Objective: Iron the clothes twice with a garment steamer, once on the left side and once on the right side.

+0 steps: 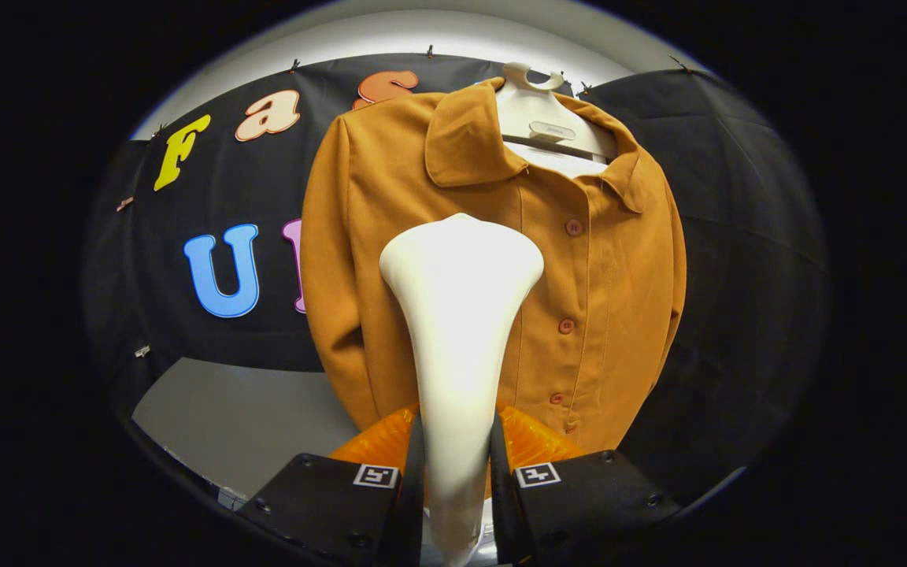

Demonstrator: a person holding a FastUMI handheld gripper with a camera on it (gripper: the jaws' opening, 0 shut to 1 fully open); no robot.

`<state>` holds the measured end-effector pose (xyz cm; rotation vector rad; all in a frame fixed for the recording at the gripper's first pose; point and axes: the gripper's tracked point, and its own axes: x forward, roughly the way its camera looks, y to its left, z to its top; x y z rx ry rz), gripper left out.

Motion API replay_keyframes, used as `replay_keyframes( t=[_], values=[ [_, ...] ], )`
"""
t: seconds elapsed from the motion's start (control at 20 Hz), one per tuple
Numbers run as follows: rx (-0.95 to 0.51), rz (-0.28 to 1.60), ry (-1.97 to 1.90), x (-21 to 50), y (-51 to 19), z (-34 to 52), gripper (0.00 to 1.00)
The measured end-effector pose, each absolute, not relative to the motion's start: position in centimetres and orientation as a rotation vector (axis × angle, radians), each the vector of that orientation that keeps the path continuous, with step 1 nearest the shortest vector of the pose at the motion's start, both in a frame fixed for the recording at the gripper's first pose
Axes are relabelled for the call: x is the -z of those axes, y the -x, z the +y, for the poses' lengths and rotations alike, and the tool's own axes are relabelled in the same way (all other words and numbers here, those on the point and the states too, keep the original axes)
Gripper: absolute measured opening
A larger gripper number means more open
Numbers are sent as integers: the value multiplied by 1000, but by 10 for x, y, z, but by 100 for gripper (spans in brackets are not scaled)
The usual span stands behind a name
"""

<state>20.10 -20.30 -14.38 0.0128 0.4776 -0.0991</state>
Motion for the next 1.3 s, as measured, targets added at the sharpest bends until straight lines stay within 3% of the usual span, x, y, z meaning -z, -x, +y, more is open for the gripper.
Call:
replay_keyframes(
  t=[1.3],
  values=[
    [102,923,-34,333,-135,-226,40]
  ],
)
